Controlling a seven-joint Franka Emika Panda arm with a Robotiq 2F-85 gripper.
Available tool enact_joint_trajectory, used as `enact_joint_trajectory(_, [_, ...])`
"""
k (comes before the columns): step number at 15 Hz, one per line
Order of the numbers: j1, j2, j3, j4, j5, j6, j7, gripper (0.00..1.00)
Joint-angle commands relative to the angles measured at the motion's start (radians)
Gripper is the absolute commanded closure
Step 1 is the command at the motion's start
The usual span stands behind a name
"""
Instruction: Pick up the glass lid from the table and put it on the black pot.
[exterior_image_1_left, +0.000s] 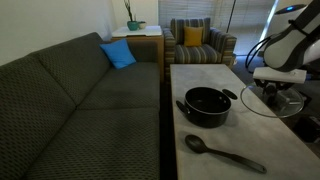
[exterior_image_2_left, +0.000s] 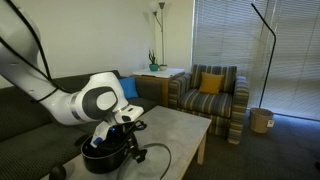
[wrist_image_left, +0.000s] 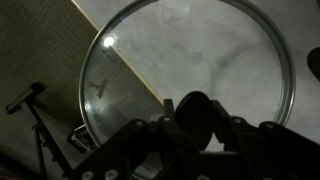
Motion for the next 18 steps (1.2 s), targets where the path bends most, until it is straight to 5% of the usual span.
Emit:
enact_joint_trajectory(1, [0.016,-0.181,0.036,-0.198,-0.027,0.035,0.006,0.86])
enact_joint_trajectory(8, [0.066,-0.305,0.055,-0.301,-0.073,0.069,0.01,0.86])
enact_joint_trajectory(13, [0.093,-0.268,0.068,-0.213,-0.133,0.056,0.011,0.86])
enact_joint_trajectory(18, [0.036,-0.234,0.157,-0.093,-0.151,0.04,-0.069,0.86])
